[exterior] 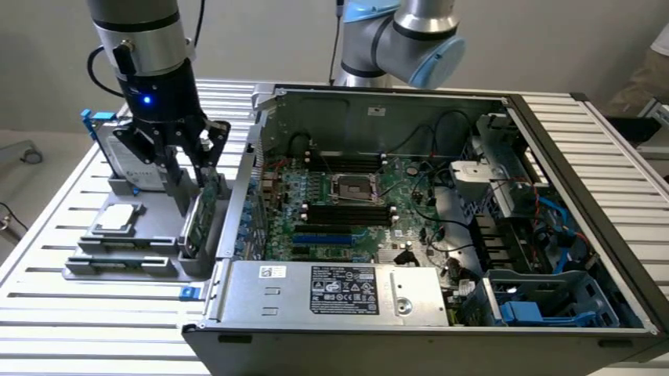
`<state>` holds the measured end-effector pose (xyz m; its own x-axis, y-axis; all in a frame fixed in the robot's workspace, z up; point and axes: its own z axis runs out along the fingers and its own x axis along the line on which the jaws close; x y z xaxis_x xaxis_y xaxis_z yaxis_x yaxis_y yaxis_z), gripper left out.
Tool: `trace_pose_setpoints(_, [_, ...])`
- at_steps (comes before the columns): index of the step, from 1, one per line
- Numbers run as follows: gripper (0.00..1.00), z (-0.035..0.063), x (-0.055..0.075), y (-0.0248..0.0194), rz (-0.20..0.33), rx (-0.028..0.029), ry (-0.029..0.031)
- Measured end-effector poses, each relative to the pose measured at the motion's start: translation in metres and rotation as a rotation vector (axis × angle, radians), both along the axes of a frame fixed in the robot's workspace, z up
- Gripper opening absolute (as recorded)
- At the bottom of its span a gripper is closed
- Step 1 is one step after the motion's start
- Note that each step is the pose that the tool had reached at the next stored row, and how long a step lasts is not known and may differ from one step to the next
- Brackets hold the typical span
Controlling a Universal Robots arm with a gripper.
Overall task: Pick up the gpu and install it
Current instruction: 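Pick up the gpu and move the gpu toward the slot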
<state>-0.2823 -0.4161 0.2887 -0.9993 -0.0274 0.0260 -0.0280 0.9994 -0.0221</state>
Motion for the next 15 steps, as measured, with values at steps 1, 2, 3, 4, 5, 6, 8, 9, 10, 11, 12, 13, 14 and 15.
trace_pose_setpoints(1, [0.42, -0.0019, 0.0, 0.0003, 0.002, 0.0001, -0.0001])
trace_pose_setpoints(2, [0.42, -0.0037, 0.0, 0.0004, 0.003, 0.0, 0.0])
trace_pose_setpoints(3, [0.42, -0.0055, -0.001, 0.0005, 0.004, 0.0001, -0.0001])
trace_pose_setpoints(4, [0.42, -0.0073, -0.001, 0.0006, 0.006, 0.0, -0.0001])
trace_pose_setpoints(5, [0.42, -0.0092, -0.002, 0.0006, 0.007, 0.0001, -0.0001])
trace_pose_setpoints(6, [0.42, -0.0109, -0.002, 0.0006, 0.008, 0.0, 0.0])
trace_pose_setpoints(8, [0.42, -0.0146, -0.003, 0.0007, 0.01, 0.0001, -0.0001])
trace_pose_setpoints(9, [0.42, -0.0164, -0.003, 0.0007, 0.011, 0.0001, -0.0001])
trace_pose_setpoints(10, [0.42, -0.0182, -0.004, 0.0007, 0.012, 0.0001, -0.0002])
trace_pose_setpoints(11, [0.42, -0.02, -0.004, 0.0007, 0.012, 0.0, -0.0001])
trace_pose_setpoints(12, [0.42, -0.0218, -0.005, 0.0007, 0.012, 0.0, -0.0002])
trace_pose_setpoints(13, [0.42, -0.0237, -0.005, 0.0007, 0.012, 0.0, -0.0002])
trace_pose_setpoints(14, [0.42, -0.0255, -0.005, 0.0006, 0.012, 0.0, -0.0002])
trace_pose_setpoints(15, [0.42, -0.0273, -0.005, 0.0006, 0.012, 0.0001, -0.0003])
